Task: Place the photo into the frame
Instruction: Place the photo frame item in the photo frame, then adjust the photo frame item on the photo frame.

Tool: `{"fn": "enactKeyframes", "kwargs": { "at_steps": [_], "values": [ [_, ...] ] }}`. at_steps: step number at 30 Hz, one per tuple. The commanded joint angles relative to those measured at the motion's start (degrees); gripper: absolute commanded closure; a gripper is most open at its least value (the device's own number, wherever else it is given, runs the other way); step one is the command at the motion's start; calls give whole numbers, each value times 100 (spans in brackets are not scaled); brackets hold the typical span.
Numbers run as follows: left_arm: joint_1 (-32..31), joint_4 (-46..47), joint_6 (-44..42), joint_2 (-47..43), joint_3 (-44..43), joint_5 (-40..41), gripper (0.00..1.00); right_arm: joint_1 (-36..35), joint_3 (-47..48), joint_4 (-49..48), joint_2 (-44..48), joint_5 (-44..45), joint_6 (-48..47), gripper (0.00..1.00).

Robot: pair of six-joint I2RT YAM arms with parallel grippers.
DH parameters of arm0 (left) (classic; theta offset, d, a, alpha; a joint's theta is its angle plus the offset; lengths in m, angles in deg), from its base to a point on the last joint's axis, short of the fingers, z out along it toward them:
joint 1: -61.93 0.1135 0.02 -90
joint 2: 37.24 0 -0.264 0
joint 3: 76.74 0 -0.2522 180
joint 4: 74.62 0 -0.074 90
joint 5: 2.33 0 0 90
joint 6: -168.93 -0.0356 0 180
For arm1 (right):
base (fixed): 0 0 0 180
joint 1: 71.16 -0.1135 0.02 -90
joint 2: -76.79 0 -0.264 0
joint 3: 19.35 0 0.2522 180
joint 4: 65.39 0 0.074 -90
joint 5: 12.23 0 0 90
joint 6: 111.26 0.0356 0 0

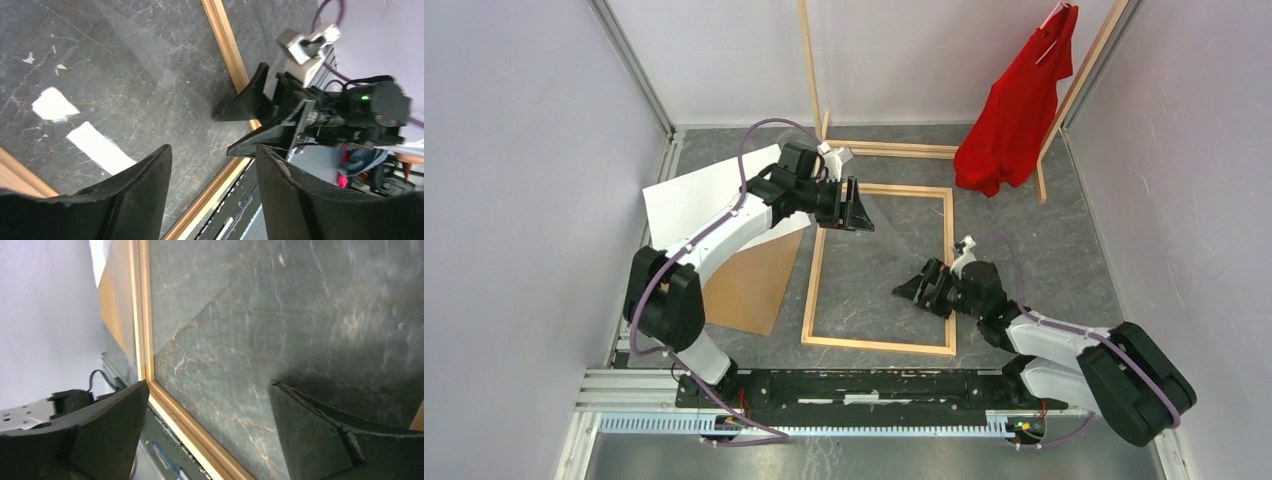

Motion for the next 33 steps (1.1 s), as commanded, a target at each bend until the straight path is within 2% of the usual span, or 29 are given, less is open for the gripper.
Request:
{"fn": "enactKeyframes", "kwargs": {
  "at_steps": [1,5,9,11,14,17,21,28,33],
  "values": [
    [166,-65,-105,241,-479,-606,28,-22,-376,-1714,-484,-464,880,2],
    [832,-1290,-1643,426,-1444,-334,25,-112,-199,-1717,-828,-362,832,2],
    [1707,-2242,-3875,866,-2144,1139,27,-479,153,-1568,-1260,-168,1007,2],
    [2236,-2040,-4539,983,-2004,1814,31,-761,265,-1696,-1555,-68,1226,2],
    [2671,-1231,-5197,969,-1291,2562,35,-1220,409,-2133,-2087,104,1643,2],
    [2815,-590,-5520,932,-606,2722,38,-1564,343,-2757,-2502,511,2178,4],
    [2816,71,-5527,796,24,2510,43,-1883,162,-3929,-3005,1214,2701,4],
    [2816,491,-5511,977,308,2597,47,-2133,656,-4413,-3829,1720,2655,2],
    [2816,501,-5617,1015,538,2432,49,-2193,757,-5440,-4437,2153,2917,9]
  ]
}}
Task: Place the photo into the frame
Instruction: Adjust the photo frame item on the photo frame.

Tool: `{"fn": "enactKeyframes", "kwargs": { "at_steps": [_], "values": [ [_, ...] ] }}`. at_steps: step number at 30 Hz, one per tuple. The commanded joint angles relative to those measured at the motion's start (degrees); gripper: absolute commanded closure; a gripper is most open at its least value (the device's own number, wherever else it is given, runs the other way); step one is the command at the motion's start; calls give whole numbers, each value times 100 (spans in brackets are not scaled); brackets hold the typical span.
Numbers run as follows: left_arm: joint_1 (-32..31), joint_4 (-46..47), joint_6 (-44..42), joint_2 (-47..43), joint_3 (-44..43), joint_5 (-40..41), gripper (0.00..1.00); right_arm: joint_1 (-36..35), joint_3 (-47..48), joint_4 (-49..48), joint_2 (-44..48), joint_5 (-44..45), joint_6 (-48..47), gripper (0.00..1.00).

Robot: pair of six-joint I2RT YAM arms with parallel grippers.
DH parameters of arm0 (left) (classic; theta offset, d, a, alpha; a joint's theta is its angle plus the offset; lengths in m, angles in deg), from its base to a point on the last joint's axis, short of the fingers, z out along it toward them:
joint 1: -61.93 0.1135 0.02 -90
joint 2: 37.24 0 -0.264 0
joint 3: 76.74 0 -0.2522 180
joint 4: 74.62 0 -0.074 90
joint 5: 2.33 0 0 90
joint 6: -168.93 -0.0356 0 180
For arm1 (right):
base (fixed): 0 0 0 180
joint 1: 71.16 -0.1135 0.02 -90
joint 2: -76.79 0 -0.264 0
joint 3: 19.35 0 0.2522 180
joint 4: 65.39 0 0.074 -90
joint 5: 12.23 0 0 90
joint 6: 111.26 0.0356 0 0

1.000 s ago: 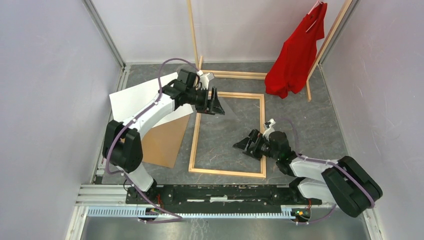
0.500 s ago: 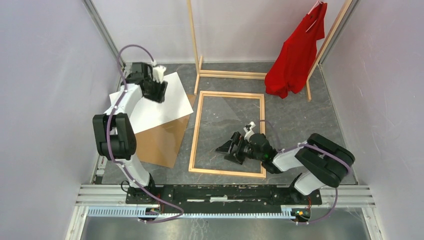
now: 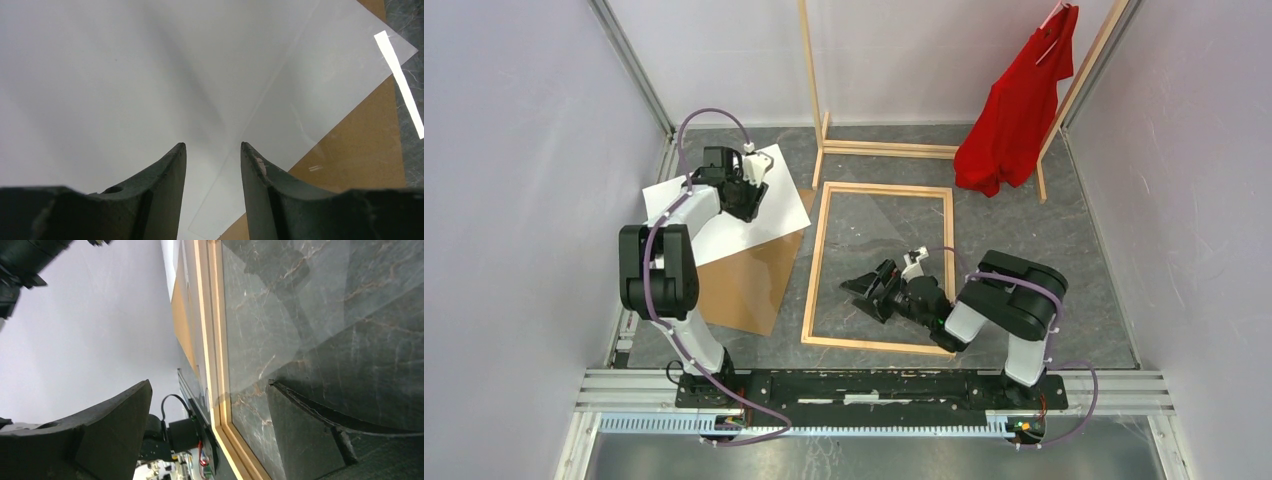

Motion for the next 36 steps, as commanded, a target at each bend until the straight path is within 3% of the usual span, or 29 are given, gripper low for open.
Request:
{"fn": "enactKeyframes", "kwargs": {
  "at_steps": [1,5,11,18,21,25,28,31,36],
  "values": [
    [14,294,-366,123,211,-94,49,-49,129,-977,-478,662,219,10],
    [14,141,-420,272,159,-174,53,-66,228,-1527,-774,811,343,20],
    [8,-75,-554,251,200,-363,60,-34,68,-2554,-968,1256,528,42],
    [-30,-536,-699,127,127,-485,63,302,29,-2726,-700,1160,132,69],
    [-30,-937,-736,-44,-126,-630,62,600,25,-2307,-353,640,-13,83],
    [-30,-1645,-785,-277,-639,-838,56,1212,14,-1483,171,-641,-203,100],
    [-30,-2032,-883,-419,-961,-948,44,1602,-132,-652,702,-1544,-548,100],
    [-30,-2278,-1009,-507,-1168,-1052,37,1918,-20,1379,1444,-2376,-1476,100],
    [-211,-2279,-1156,-487,-974,-1052,34,2302,831,5233,2037,-3193,-3698,100]
  ]
}}
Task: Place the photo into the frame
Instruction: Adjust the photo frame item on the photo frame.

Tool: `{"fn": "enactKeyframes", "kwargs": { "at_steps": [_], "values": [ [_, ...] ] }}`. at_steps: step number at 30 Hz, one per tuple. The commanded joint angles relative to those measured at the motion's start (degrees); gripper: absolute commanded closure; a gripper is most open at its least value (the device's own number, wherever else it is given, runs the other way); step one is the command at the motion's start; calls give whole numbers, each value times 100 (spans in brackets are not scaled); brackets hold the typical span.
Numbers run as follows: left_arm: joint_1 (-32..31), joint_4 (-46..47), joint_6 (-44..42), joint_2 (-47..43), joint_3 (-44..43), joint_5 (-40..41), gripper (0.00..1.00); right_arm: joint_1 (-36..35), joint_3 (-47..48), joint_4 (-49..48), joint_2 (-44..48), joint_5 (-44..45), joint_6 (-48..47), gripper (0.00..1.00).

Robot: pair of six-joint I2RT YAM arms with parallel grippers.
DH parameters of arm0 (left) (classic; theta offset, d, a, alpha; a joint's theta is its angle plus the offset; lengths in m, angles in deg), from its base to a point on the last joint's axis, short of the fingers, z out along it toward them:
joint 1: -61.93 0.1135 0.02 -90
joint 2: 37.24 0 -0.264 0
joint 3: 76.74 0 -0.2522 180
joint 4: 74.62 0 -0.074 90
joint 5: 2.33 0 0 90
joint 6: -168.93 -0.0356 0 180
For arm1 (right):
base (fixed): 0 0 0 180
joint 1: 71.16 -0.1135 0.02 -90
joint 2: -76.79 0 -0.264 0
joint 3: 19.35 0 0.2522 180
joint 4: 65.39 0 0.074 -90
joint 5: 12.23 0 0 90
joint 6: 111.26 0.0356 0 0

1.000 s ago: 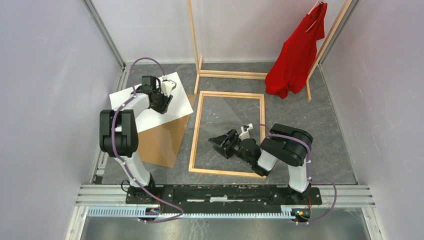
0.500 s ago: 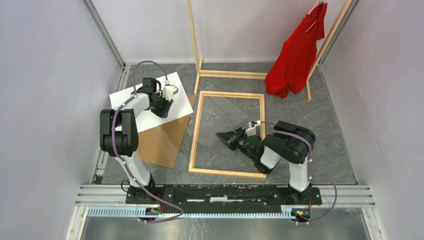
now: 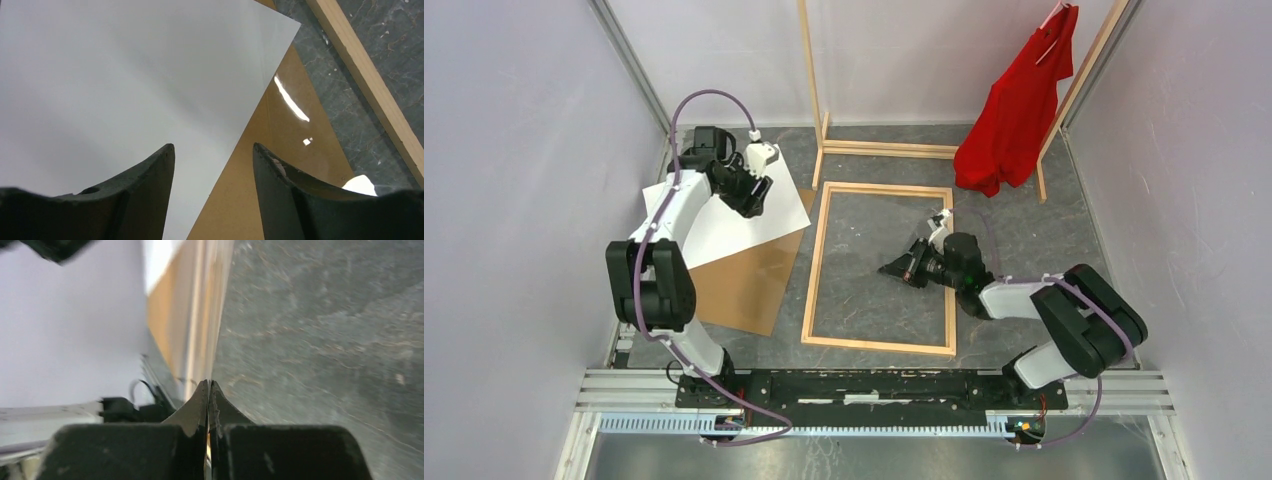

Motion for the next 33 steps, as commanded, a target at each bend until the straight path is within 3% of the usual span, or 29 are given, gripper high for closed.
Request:
{"fn": "enactKeyframes", "kwargs": {
  "at_steps": [1,5,13,15,19,23,27,30,33],
  "values": [
    [-236,-290,-381,-32,128,-113,34,297,805,3733,217,-1239,-2259,100],
    [-623,-79,-552,-26,574,128,34,580,1415,4912,-21,-1322,-3157,100],
    [-1089,332,-1035,-181,1497,951,35,859,2207,5172,-641,-1100,-3548,97],
    [-1091,355,-1100,-222,1566,1033,36,901,2332,5203,-757,-1108,-3637,85],
    [-1089,416,-1111,-289,1676,1038,38,953,2286,5022,-719,-1195,-3688,53],
    [-1089,427,-1056,-309,1755,979,39,972,2031,4977,-471,-1166,-3709,31],
    [-1089,440,-993,-320,1828,918,40,1000,1716,4978,-178,-1184,-3723,21],
    [-1089,445,-994,-387,1901,941,41,1016,1370,4980,114,-1371,-3623,2],
    [-1089,444,-995,-482,1965,965,41,1018,1231,5211,478,-1057,-3822,2]
  ]
}}
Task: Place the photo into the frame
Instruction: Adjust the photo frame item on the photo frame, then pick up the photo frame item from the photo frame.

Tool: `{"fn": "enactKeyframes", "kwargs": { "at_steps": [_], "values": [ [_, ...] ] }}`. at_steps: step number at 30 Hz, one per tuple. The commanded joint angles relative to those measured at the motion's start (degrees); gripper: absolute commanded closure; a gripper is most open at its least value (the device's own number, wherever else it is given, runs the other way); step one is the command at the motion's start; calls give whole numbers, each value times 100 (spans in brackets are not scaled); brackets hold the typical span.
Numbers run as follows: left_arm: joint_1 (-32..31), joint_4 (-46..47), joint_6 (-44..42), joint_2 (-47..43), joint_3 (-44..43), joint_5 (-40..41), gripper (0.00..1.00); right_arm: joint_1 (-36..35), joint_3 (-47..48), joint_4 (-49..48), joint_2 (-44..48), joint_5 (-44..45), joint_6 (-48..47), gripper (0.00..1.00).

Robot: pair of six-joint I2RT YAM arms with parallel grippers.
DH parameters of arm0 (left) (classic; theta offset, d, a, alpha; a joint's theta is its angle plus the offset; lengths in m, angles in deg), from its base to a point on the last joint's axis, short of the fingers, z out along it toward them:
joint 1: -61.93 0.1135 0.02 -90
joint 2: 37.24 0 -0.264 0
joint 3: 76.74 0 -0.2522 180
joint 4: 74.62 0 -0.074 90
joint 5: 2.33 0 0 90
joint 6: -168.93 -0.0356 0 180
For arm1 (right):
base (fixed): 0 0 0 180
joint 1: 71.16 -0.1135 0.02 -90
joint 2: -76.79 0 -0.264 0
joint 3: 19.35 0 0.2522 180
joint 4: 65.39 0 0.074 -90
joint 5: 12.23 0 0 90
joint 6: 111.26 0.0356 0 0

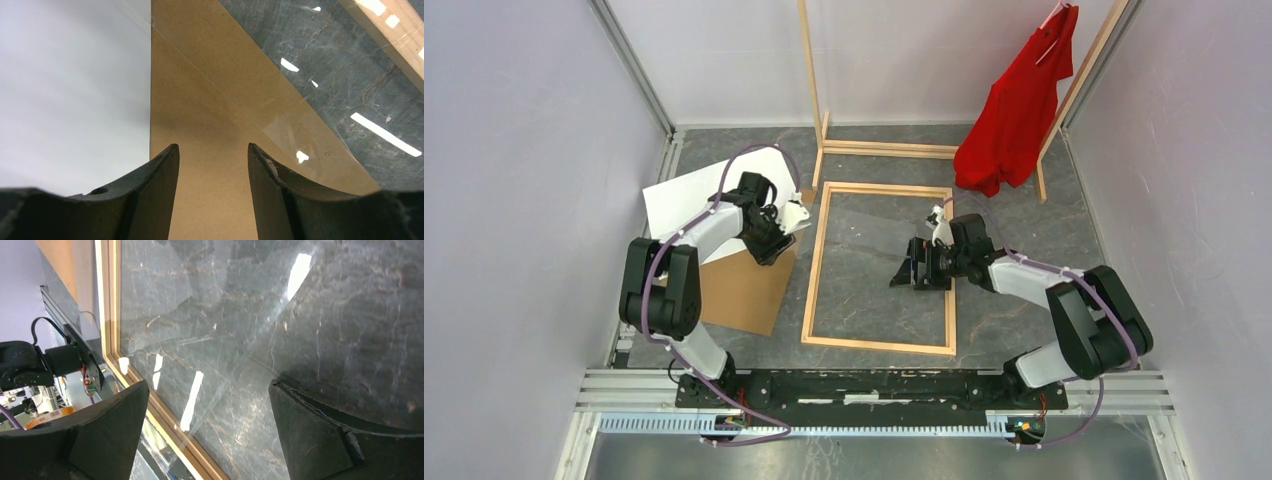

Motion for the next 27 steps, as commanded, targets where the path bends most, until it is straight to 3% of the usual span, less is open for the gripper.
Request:
{"fn": "enactKeyframes", "kwargs": {
  "at_steps": [1,4,5,9,11,17,22,27],
  "values": [
    [12,106,-219,-339,84,11,40,20,-297,409,543,364,-315,2],
    [33,46,-103,-403,-54,101,34,24,-330,719,1005,733,-481,2],
    [39,15,-50,-433,-157,181,27,27,-403,648,1184,749,-450,2],
    [421,-141,250,-566,-1046,365,7,-38,-1511,-576,1585,-244,472,2],
    [674,-136,319,-702,-1277,177,0,-60,-1804,-501,1848,-79,452,2],
    [808,137,116,-1042,-465,80,0,-113,-2398,-1078,2699,196,902,2],
    [798,119,100,-926,202,-206,2,-317,-2256,-1129,2356,137,1028,3],
    [796,351,92,-897,628,-166,9,-676,-1712,-484,2280,662,833,6]
  ]
}}
